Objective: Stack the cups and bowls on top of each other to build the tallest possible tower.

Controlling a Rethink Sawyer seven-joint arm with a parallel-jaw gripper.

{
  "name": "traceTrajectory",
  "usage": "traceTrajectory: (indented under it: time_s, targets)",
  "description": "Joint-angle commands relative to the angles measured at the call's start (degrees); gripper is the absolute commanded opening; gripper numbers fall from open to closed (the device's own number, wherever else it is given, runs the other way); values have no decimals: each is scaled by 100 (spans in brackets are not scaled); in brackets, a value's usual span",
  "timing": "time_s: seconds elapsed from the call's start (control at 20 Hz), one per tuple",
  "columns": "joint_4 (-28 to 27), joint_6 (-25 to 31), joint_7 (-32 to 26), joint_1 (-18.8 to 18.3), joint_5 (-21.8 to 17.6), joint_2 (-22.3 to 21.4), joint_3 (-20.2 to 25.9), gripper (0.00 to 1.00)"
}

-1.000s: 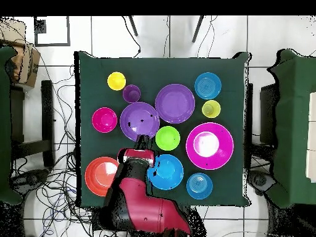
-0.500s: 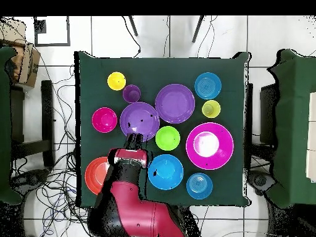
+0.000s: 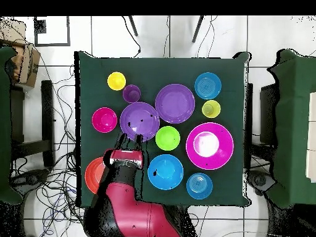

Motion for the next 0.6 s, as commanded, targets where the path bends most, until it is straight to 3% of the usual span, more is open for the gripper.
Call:
traceTrajectory:
  time_s: [0.05, 0.6]
  targets:
    - [117, 599, 821, -142, -268, 369, 366, 100]
    - [31, 62, 927, -390, -570, 787, 524, 100]
